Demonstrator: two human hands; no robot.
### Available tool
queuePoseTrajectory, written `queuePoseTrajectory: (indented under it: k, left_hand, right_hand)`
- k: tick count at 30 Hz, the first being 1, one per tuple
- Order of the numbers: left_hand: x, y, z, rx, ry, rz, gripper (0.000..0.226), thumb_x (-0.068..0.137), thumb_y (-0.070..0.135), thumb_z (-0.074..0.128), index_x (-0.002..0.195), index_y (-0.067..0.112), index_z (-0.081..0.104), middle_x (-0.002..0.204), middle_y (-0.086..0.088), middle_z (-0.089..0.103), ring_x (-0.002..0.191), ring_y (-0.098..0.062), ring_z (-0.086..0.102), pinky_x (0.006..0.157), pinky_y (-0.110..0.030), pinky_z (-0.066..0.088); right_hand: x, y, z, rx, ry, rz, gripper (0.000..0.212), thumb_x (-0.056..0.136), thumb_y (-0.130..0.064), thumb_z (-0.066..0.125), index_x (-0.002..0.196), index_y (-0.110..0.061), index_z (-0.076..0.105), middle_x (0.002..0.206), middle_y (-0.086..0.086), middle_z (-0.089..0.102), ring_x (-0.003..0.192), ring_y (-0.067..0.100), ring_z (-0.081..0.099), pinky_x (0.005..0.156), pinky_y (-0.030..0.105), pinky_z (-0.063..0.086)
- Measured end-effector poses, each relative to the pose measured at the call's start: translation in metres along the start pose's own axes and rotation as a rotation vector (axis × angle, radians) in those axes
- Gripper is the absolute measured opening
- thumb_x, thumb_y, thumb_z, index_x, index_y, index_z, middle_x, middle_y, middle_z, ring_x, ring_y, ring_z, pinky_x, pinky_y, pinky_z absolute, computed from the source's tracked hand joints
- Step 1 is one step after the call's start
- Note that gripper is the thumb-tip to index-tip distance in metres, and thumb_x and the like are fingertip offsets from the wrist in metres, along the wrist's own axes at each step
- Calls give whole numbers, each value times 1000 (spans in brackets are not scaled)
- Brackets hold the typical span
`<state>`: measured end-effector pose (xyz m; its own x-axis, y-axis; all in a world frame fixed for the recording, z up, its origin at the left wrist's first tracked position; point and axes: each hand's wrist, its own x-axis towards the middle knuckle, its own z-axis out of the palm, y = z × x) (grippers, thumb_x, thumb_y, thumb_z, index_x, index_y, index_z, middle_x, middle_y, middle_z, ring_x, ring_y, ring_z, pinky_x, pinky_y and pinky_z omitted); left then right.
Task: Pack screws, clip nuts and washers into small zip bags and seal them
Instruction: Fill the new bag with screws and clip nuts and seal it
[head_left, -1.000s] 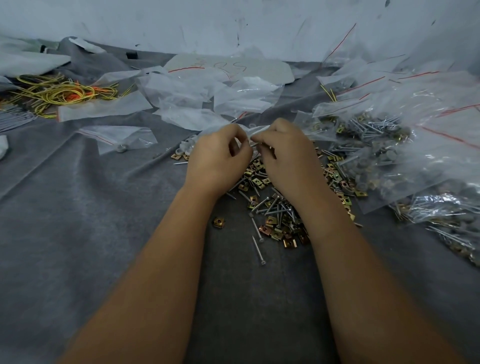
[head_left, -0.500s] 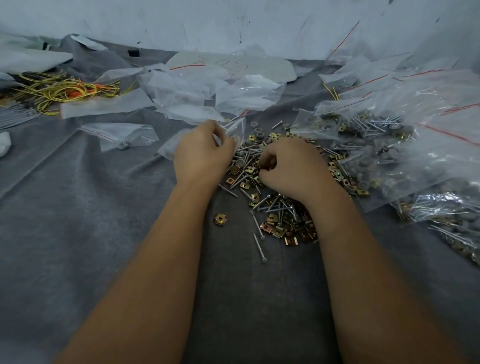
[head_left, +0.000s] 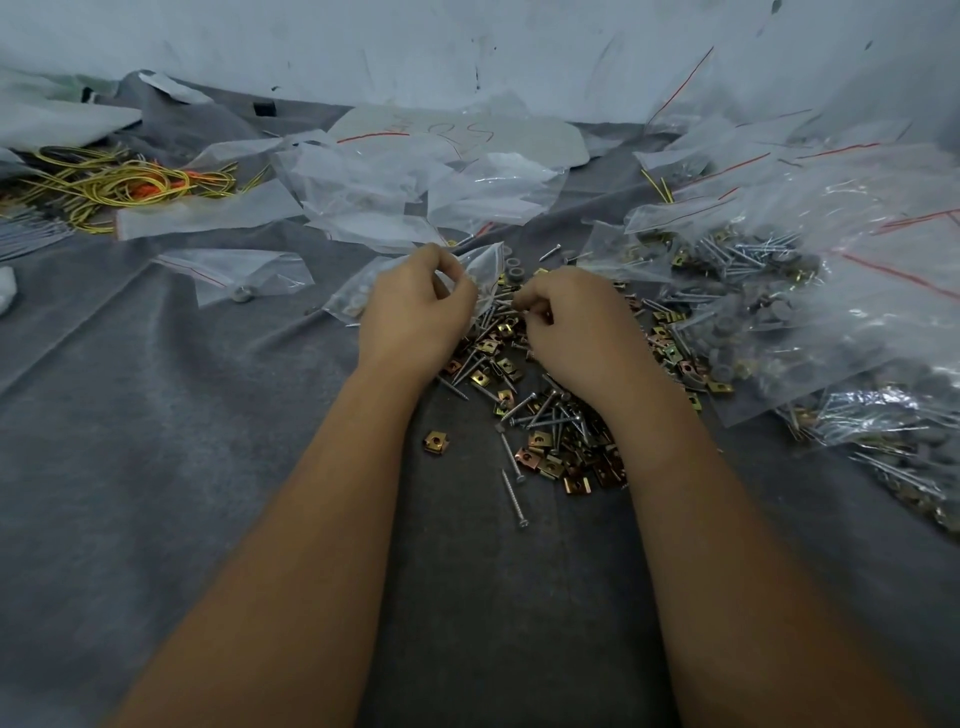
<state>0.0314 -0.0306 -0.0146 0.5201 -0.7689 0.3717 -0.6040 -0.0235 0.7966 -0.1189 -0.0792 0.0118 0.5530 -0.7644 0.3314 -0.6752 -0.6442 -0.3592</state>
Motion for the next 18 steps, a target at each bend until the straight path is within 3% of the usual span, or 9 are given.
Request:
queuePoseTrajectory:
  k: [5,11,15,18]
  left_hand:
    - [2,-1,1,-1,12,25,13,89,27,57,79,32,53,55,5,55,50,-9,50,52,-28,39]
    - [3,-3,3,65,32,54,16,92,18,56,102,23,67,54,6,50,50,-8,46,53,-28,39]
    - [3,-3,2,47,63,57,17,92,21,58,102,22,71,54,7,49,49,-6,44,52,-26,36]
    - [3,-1,2,17,54,42,16,91,21,58,99,24,72,53,7,51,45,-3,43,49,-25,35]
  right_hand:
    - [-4,-1,-5,-118,-119,17,19,84,-37,68,99,-26,73,94,-2,69,92,20,61,78,35,53]
    - [-4,-7,-4,-224,-118,-38,17,87,-31,65,90,-16,72,93,4,66,93,24,58,79,39,53]
    - [-3,-2,-2,-71,-33,1,8,92,-20,61,93,-17,68,90,1,66,85,20,60,75,36,52]
    - [1,-1,-3,239,151,92,6,90,-18,65,95,-19,69,80,-12,60,71,-1,55,65,13,45]
